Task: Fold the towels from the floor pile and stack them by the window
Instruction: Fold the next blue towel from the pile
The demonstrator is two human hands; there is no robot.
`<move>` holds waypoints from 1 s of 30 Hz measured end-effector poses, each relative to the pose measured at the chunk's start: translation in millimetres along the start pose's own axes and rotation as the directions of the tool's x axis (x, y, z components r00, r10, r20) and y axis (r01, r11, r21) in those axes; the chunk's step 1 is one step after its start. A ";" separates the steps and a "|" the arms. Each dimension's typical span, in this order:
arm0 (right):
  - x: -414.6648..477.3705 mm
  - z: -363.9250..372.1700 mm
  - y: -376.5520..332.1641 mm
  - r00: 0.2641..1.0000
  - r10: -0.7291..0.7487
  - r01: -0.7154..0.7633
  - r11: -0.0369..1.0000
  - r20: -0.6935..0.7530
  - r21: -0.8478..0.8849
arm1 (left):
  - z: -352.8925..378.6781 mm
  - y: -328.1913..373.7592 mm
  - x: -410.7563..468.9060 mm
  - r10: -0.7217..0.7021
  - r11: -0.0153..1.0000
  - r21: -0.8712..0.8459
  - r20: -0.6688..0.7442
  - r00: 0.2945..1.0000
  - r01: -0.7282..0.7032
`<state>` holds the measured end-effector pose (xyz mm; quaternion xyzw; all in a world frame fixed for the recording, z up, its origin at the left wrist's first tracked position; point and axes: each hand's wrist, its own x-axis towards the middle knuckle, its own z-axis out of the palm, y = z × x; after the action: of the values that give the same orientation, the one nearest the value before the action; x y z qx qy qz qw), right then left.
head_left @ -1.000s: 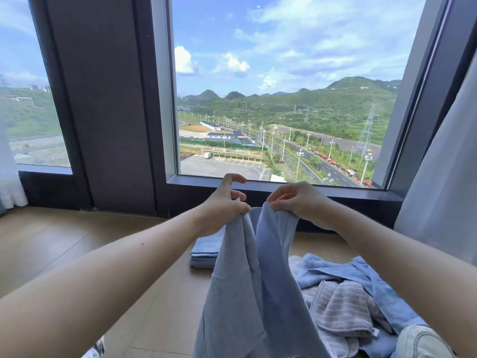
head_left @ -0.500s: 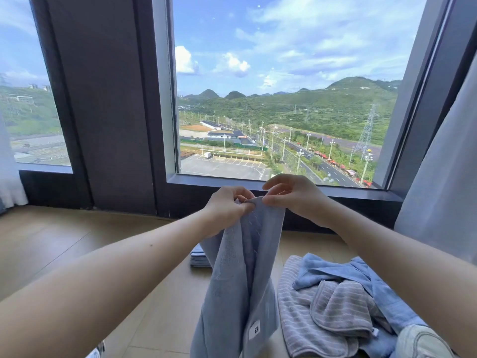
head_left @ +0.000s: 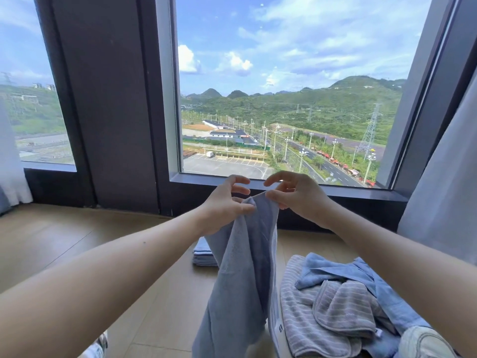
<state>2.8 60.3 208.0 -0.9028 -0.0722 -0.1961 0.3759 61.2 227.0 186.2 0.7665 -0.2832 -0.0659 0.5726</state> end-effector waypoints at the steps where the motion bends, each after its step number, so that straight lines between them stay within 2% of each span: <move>1: 0.1 0.8 0.4 1.000 -0.014 0.014 1.000 0.018 -0.018 | -0.8 0.7 -0.5 0.014 1.000 -0.010 0.007 1.000 -0.014; 6: 1.6 9.9 5.2 0.993 -0.064 0.079 0.984 0.098 -0.156 | -1.8 1.3 0.5 0.052 0.999 -0.002 0.029 0.998 -0.052; 20: 1.1 9.6 2.5 0.986 -0.038 0.068 0.981 0.163 -0.183 | 3.7 -2.1 2.6 0.146 0.986 0.075 0.025 0.989 -0.147; 25: -0.3 9.0 1.7 0.980 -0.032 0.070 0.979 0.195 -0.194 | 3.8 -0.8 2.3 0.162 0.975 0.150 0.024 0.987 -0.164; 28: -0.2 8.7 1.3 0.985 -0.059 0.093 0.974 0.164 -0.209 | 4.9 0.7 2.2 0.152 0.973 0.170 0.032 0.988 -0.156; 30: 1.1 7.4 1.0 0.994 -0.078 0.093 0.974 0.079 -0.207 | 5.7 1.3 2.1 0.117 0.970 0.209 0.049 0.992 -0.125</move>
<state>6.4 64.8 203.1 -0.9398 -0.1032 -0.1870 0.2668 60.0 221.0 186.0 0.8032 -0.3450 -0.0141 0.4854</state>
